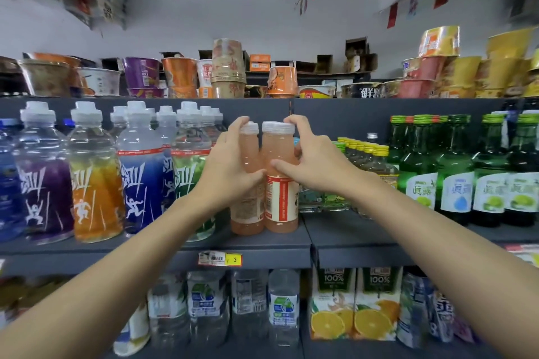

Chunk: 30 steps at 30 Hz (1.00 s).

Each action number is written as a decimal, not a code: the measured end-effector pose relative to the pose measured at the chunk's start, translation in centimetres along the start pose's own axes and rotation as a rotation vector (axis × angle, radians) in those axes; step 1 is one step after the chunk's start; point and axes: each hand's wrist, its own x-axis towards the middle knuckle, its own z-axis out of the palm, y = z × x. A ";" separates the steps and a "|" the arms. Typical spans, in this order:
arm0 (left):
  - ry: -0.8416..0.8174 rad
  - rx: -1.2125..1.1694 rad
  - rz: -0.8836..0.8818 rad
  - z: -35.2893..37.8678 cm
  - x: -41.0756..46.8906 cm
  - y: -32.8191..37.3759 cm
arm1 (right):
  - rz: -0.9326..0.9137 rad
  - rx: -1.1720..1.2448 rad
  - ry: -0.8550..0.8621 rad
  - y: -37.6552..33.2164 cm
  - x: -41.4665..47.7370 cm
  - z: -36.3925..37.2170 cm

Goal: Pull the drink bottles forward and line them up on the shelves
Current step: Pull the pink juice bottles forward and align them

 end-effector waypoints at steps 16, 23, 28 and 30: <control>-0.121 -0.050 0.059 -1.9 0.1 -0.1 | 0.063 0.141 0.103 -1.5 0.0 -0.1; -0.109 -0.103 0.052 -1.9 -0.1 0.9 | 0.051 0.093 0.079 -1.3 -1.2 -1.1; -0.284 -0.218 0.035 -2.6 0.1 0.3 | 0.061 0.165 -0.007 -1.2 -1.8 -1.6; -0.286 -0.192 0.072 -2.8 0.1 0.3 | 0.064 0.173 0.003 -1.1 -1.8 -1.7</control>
